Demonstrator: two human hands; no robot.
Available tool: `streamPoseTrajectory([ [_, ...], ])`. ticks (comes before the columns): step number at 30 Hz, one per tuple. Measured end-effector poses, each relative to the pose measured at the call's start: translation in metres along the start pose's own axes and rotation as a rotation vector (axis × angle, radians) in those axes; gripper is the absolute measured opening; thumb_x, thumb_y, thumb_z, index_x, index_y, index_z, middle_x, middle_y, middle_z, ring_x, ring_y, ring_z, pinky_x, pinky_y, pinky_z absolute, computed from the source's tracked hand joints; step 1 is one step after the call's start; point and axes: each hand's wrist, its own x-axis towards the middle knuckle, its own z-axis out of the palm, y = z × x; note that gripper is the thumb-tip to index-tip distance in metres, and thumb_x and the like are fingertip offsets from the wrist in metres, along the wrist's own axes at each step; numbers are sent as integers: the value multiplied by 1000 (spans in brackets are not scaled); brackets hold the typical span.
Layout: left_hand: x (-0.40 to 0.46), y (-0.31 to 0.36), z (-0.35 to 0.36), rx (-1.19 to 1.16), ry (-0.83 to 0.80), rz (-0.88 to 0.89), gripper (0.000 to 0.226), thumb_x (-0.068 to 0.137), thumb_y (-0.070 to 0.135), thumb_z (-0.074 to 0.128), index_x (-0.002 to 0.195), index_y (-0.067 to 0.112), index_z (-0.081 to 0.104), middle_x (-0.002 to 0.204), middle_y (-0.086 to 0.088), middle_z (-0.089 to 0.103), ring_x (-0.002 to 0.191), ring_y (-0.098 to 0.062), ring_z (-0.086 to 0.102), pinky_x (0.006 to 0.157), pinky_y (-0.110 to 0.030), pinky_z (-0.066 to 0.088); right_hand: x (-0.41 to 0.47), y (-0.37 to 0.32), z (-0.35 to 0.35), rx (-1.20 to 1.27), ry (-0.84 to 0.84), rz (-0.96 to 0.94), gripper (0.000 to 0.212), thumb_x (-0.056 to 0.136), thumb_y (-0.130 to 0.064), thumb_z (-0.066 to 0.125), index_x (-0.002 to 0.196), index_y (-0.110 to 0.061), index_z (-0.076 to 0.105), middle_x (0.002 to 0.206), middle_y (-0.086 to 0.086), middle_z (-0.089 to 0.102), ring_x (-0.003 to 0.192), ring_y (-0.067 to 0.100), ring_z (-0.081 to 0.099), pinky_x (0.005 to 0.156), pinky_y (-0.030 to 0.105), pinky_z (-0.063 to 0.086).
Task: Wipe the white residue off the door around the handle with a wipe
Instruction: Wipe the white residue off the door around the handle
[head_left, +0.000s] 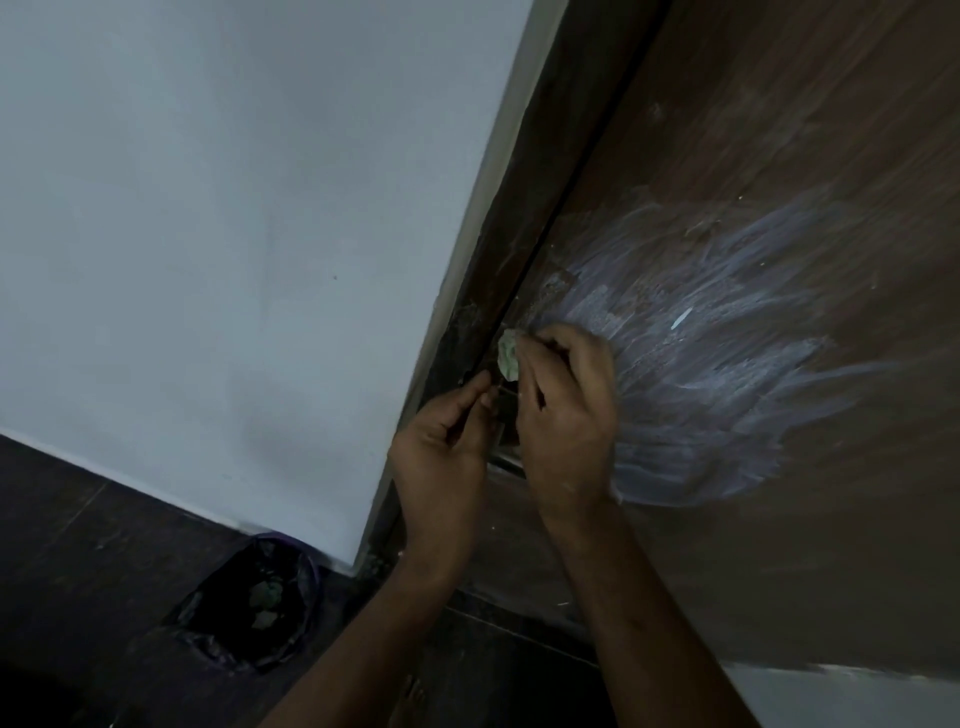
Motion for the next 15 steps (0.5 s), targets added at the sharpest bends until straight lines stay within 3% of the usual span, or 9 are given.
streamPoseTrajectory([
  [3,0,5,0,26,35,26,32,93,3,66,114,26,73,105,17,75,100,1,69,84,-12,52,-18,6,17,-53,-79,-60,13,100,-7,61,106,-4,72,104,11,65,96,25,58,81,36,51],
  [6,-1,9,2,68,30,37,37,95,4,63,113,35,70,102,25,73,100,6,68,83,-8,49,-38,7,26,79,-236,152,17,102,-22,52,111,-20,66,112,3,61,106,20,57,93,48,51],
  [9,0,8,-1,130,7,85,38,95,0,60,118,28,70,108,24,70,103,8,65,85,-6,47,-30,6,19,80,-128,107,16,101,-11,58,110,-3,69,110,5,61,105,6,55,95,33,51],
  [12,1,6,-1,151,13,104,37,93,-5,60,121,17,71,115,12,71,107,3,65,90,-11,48,5,3,7,-18,144,-124,11,97,0,63,100,6,72,102,13,63,94,22,59,90,24,49],
  [15,-4,2,-1,131,55,90,37,93,-8,57,122,12,71,117,6,71,109,-2,65,93,-17,50,16,0,6,-37,142,-146,12,97,1,63,102,6,73,102,16,65,93,26,60,93,22,44],
])
